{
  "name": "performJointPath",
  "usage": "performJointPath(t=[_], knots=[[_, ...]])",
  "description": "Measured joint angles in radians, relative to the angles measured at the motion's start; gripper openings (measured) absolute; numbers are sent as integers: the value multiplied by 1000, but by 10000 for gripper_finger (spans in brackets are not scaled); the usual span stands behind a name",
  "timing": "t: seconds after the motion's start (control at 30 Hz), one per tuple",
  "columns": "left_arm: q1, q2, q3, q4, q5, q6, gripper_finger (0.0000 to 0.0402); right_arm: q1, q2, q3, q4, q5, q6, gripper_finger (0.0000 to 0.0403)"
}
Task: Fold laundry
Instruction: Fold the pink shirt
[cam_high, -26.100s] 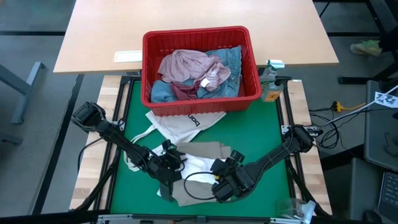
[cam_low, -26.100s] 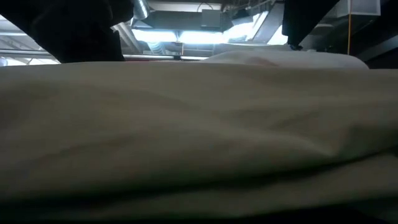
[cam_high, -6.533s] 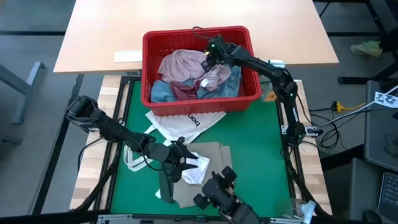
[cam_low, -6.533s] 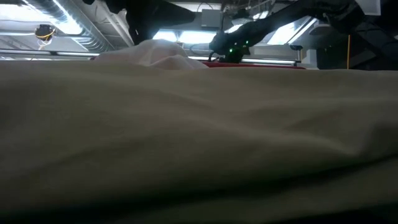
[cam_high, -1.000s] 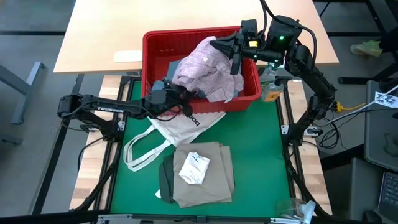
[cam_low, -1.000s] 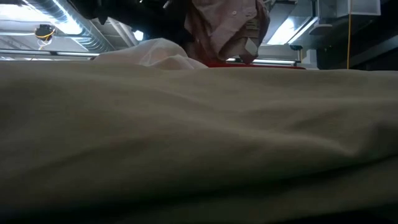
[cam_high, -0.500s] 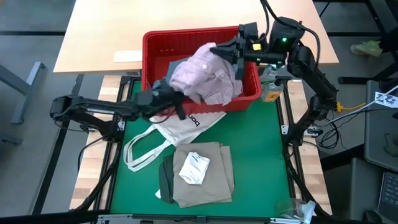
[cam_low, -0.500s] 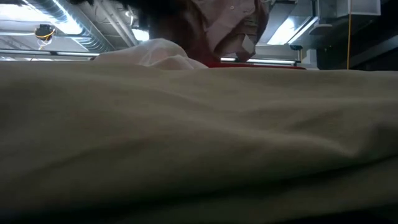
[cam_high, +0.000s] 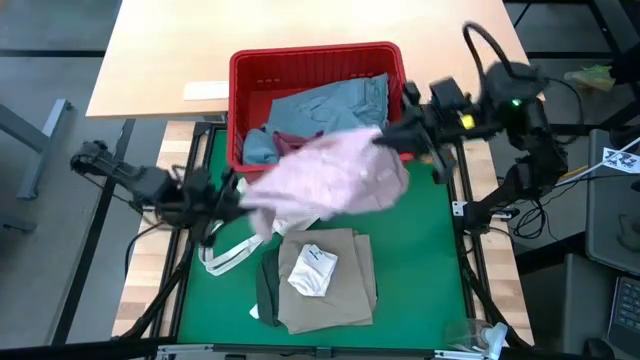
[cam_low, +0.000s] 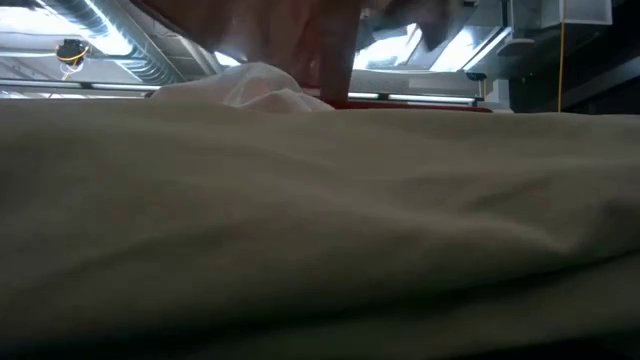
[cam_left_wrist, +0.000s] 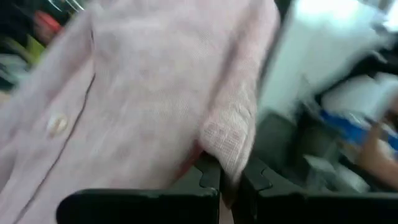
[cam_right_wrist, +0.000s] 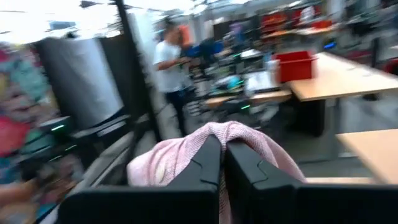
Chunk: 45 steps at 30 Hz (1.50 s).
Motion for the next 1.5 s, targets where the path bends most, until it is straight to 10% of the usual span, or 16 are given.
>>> performJointPath(t=[0.23,0.8,1.5], knots=[[-242,-19,0,-252,-5,-177,6,120,-5,0,-200,8,130,8],[-646,61,0,-134,-38,-606,6,517,87,0,-89,189,296,8],[-737,61,0,-363,-147,-591,6,544,128,0,-282,556,289,8]])
